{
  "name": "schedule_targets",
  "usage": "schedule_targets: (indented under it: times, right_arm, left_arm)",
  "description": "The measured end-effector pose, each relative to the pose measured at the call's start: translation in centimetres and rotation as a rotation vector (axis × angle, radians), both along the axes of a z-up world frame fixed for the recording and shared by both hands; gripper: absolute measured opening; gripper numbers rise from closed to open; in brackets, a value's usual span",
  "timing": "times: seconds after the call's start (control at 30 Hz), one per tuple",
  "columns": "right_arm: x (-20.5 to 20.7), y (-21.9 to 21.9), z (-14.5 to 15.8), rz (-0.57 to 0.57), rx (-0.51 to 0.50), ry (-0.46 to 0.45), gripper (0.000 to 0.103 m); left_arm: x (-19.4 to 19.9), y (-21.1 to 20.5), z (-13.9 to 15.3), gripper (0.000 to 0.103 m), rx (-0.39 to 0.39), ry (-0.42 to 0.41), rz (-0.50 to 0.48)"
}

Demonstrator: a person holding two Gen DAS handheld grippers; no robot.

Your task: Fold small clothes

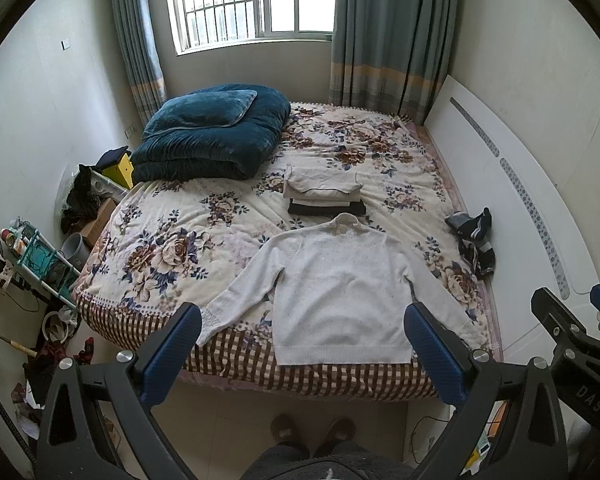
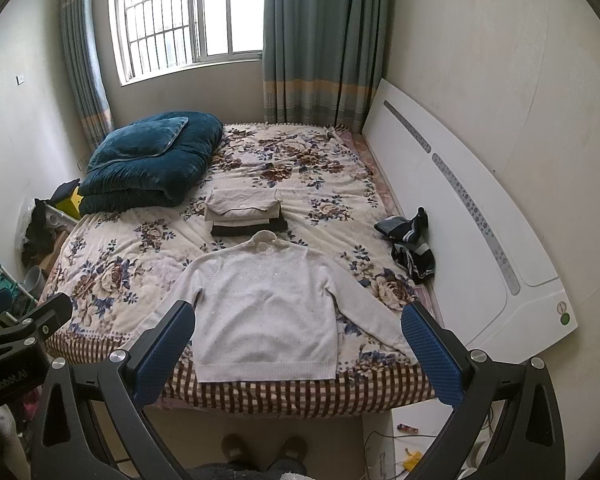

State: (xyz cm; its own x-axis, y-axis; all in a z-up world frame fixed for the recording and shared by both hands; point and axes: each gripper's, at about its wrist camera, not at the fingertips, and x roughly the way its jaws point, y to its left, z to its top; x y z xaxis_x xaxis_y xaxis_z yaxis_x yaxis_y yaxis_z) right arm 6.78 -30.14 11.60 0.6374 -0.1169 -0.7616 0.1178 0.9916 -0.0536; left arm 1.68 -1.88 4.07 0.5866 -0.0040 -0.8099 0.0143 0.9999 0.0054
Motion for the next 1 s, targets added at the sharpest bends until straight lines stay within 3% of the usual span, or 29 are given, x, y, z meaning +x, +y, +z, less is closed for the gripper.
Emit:
schedule_targets:
  times: [0.33, 0.5, 0.6, 0.73, 0.87, 0.93, 1.0]
  right_arm:
    - [0.3, 0.1, -0.1, -0.007, 0.004, 0.002, 0.103]
    - [2.7, -1.7, -1.8, -0.080, 0.038, 0.016, 0.103]
    - [4.8, -5.0, -5.3, -0.183, 0.064, 0.064, 0.103]
    - [6.4, -12.1, -12.7, -0.368, 0.133, 0.156, 0.103]
    - [7.4, -21.0, -22.1, -0.551, 0.214, 0.276, 0.092]
    - [7.1, -25.6, -27.0, -0.624, 0.236, 0.330, 0.080]
    - [7.4, -30.1, -32.0, -0.697, 0.256, 0.382, 0.079]
  left_arm:
    - [0.0, -0.1, 0.2, 0.103, -0.002, -0.004, 0.001]
    - [2.8, -0.9, 0.0, 0.103, 0.050, -0.104, 0.035]
    - [5.6, -1.4, -2.1, 0.103, 0.088, -0.155, 0.049]
    - [9.9, -1.1, -8.5, 0.103, 0.119, -0.128, 0.049]
    - [15.0, -3.0, -15.6, 0.103, 0.165, -0.010, 0.060]
    - [17.6, -4.4, -19.6, 0.103, 0.241, 0.069, 0.072]
    - [19.4, -5.7, -23.2, 0.103, 0.277, 0.126, 0.081]
